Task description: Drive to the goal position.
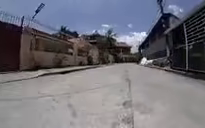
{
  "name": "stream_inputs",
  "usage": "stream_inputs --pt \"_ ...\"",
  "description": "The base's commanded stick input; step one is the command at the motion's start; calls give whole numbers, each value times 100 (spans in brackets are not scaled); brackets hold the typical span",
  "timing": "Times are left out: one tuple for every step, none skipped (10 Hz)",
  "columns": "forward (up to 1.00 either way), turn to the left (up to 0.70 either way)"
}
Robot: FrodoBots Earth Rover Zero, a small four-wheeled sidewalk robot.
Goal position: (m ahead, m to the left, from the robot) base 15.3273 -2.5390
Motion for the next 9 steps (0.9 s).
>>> stream_inputs --pt "100 -27" --pt "100 -27" --pt "100 -27" --pt "100 -27" --pt "100 -27" --pt "100 -27" --pt "100 -27" --pt "100 -27" --pt "100 -27"
